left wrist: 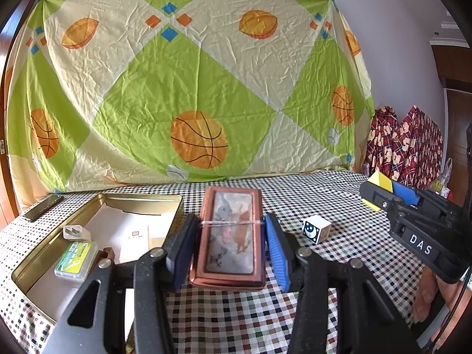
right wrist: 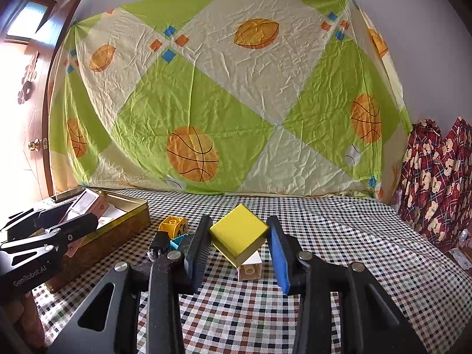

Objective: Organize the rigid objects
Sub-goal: 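Lift the picture with the left tool while the right tool lifts the yellow cube, then carry the picture and yellow cube over the gold tin with both tools, then release the picture with the left tool while the right tool drops the yellow cube, then grasp the black toy car with the left tool while the right tool grasps the white cube, then lift the black car with the left tool while the right tool lifts the white cube, then carry the black car and white cube toward the gold tin with both tools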

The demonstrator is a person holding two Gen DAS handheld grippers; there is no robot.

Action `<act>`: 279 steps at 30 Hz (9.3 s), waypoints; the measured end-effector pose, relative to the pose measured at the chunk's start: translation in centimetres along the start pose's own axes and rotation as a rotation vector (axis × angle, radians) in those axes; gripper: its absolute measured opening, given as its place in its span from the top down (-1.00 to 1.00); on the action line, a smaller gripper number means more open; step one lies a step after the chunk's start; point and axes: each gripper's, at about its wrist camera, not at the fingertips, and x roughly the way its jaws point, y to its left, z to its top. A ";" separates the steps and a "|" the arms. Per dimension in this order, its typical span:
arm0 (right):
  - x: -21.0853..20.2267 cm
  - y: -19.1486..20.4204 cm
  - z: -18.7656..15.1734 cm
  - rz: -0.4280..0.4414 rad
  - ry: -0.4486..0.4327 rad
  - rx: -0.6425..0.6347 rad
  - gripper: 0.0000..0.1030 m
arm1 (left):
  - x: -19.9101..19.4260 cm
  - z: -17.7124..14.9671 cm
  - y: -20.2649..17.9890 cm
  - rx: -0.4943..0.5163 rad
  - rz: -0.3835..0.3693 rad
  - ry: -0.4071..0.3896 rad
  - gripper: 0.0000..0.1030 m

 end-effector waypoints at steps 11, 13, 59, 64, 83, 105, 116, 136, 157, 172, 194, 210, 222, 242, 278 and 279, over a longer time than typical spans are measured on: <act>-0.5 1.4 0.0 0.011 -0.028 -0.026 0.22 | -0.3 0.0 0.4 -0.004 0.006 -0.016 0.11; -0.7 1.5 0.0 0.012 -0.038 -0.029 0.22 | -0.3 0.1 0.5 -0.006 0.007 -0.020 0.11; -1.1 11.8 0.3 0.177 -0.066 -0.155 0.21 | -2.7 -0.6 7.1 -0.094 0.060 -0.045 0.11; -0.7 13.3 0.3 0.204 -0.057 -0.181 0.21 | -2.9 -0.6 8.1 -0.100 0.077 -0.044 0.11; 1.6 17.3 0.9 0.279 -0.017 -0.224 0.21 | -3.4 -1.2 12.8 -0.159 0.146 -0.024 0.11; 6.1 21.8 2.1 0.399 0.119 -0.269 0.21 | -1.3 -0.4 17.6 -0.160 0.245 0.072 0.11; 11.0 24.4 2.1 0.439 0.255 -0.292 0.21 | 1.8 0.0 20.1 -0.192 0.195 0.220 0.11; 14.3 25.2 1.7 0.420 0.304 -0.282 0.06 | 4.9 0.1 21.5 -0.160 0.219 0.343 0.10; 8.5 4.7 2.5 0.032 0.223 -0.081 -0.51 | 4.6 2.7 6.5 -0.036 0.050 0.206 -0.80; 12.3 -0.8 0.8 -0.090 0.406 0.009 -0.51 | 11.8 1.2 -1.7 0.085 -0.041 0.400 -0.80; 15.0 -1.2 -0.6 0.042 0.574 0.055 -0.12 | 15.0 -0.2 0.1 0.004 -0.083 0.513 0.03; 14.3 -0.2 -0.6 0.051 0.542 -0.005 0.34 | 13.2 0.2 1.0 -0.019 -0.099 0.438 0.46; 11.1 -0.9 0.9 0.021 0.354 0.010 0.34 | 10.5 1.2 0.8 0.014 -0.010 0.273 0.46; 6.5 -0.6 1.8 -0.040 0.106 0.007 0.34 | 6.7 1.5 1.6 -0.006 0.075 0.095 0.46; 4.8 0.8 1.2 0.056 0.141 0.033 0.34 | 3.1 1.0 2.5 -0.023 0.076 0.014 0.46; 4.5 1.0 1.2 0.059 0.135 0.032 0.34 | 3.0 1.0 2.5 -0.023 0.077 0.013 0.46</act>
